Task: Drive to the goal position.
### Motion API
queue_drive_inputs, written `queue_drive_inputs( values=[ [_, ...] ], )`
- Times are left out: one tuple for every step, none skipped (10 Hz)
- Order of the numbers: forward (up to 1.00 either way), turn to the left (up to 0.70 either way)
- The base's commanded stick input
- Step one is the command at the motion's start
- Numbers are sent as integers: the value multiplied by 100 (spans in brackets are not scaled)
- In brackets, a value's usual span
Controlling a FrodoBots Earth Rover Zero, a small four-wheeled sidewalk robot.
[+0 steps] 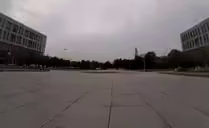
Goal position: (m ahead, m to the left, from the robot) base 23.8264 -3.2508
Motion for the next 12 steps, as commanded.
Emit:
queue_drive_inputs(
  values=[
    [70,-5],
    [70,-19],
    [70,-34],
    [70,-34],
    [70,-34],
    [70,-34],
    [70,-22],
    [70,1],
    [70,1],
    [70,1],
    [70,1],
    [70,1]
  ],
)
